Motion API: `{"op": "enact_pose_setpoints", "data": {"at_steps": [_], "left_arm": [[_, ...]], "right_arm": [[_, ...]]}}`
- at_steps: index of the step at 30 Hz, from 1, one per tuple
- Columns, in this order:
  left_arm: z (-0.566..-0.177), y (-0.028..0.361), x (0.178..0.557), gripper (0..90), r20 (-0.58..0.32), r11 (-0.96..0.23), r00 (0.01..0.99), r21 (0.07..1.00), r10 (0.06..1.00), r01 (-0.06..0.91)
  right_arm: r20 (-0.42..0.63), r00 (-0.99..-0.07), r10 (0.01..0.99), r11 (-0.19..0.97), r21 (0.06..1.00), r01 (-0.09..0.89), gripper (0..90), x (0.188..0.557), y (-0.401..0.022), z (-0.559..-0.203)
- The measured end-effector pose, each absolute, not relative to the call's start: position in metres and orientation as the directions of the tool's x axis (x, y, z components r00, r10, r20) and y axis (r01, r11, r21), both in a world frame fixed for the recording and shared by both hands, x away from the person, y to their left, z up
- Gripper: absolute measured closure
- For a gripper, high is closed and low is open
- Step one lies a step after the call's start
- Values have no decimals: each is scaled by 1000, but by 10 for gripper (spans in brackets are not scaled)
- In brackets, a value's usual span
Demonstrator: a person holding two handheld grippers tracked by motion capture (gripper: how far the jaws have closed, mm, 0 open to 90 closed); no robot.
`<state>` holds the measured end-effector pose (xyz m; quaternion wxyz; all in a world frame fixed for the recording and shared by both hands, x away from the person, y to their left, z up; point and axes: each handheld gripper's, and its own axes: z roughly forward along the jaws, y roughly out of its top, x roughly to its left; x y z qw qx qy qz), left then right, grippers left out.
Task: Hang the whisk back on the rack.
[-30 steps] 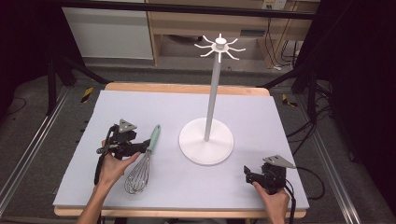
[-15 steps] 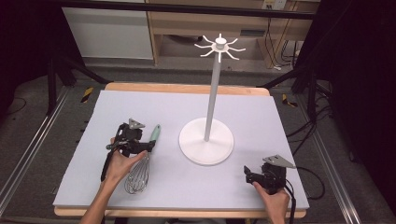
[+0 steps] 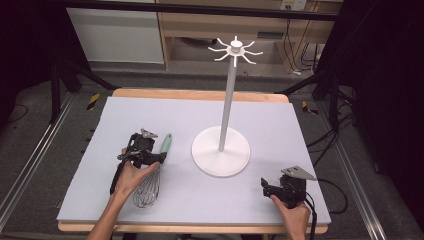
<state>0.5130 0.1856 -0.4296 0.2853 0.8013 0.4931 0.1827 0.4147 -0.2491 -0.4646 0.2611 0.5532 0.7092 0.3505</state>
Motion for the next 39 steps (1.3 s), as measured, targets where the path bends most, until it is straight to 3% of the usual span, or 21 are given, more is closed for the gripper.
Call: {"op": "enact_pose_setpoints", "data": {"at_steps": [39], "left_arm": [[-455, 177, 533, 613, -30, -372, 444, 499, 895, 782]], "right_arm": [[21, -270, 963, 157, 769, 620, 105, 416, -249, -467]]}}
